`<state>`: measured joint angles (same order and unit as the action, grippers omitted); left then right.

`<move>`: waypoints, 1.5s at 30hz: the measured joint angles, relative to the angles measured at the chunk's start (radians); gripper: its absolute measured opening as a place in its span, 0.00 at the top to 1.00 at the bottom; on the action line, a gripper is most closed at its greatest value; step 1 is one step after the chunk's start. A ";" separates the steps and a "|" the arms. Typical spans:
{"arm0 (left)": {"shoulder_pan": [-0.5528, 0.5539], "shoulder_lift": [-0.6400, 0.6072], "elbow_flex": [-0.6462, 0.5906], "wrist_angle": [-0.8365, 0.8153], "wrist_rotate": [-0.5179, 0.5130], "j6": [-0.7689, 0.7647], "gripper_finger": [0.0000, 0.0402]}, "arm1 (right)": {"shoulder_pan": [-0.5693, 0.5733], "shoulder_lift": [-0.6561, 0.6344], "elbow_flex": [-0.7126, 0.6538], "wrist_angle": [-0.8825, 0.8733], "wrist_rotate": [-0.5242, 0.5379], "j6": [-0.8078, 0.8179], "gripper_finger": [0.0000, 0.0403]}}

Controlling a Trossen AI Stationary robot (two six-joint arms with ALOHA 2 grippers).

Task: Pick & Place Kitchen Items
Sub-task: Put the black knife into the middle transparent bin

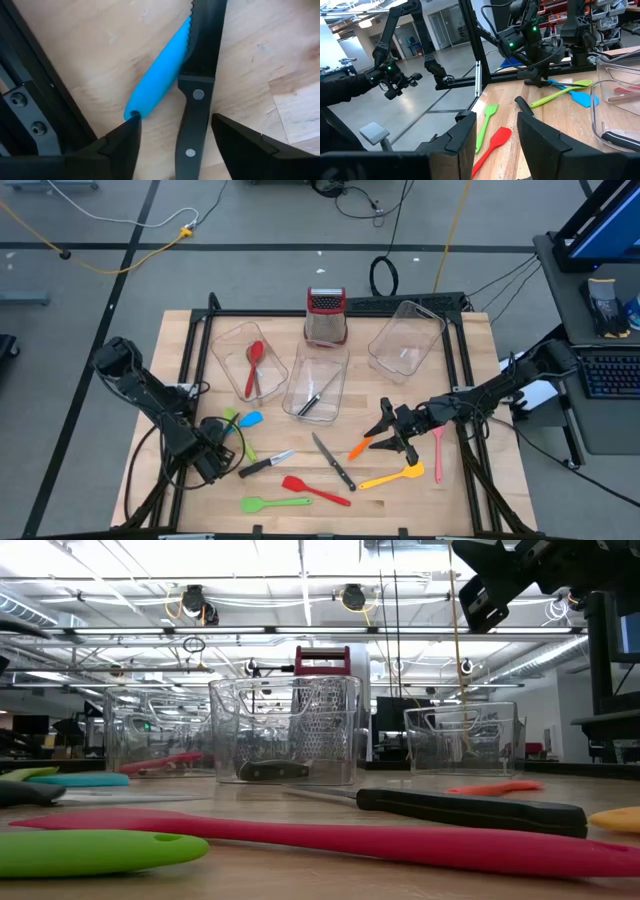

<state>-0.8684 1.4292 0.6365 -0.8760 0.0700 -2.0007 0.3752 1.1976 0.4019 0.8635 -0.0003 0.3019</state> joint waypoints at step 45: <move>0.007 -0.004 0.307 -0.072 -0.422 0.185 0.88 | 0.000 0.000 0.000 0.028 0.004 -0.014 0.67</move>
<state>-0.8618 1.4254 0.9432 -0.9477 -0.3522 -1.8160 0.3752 1.1973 0.4023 0.8910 0.0032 0.2881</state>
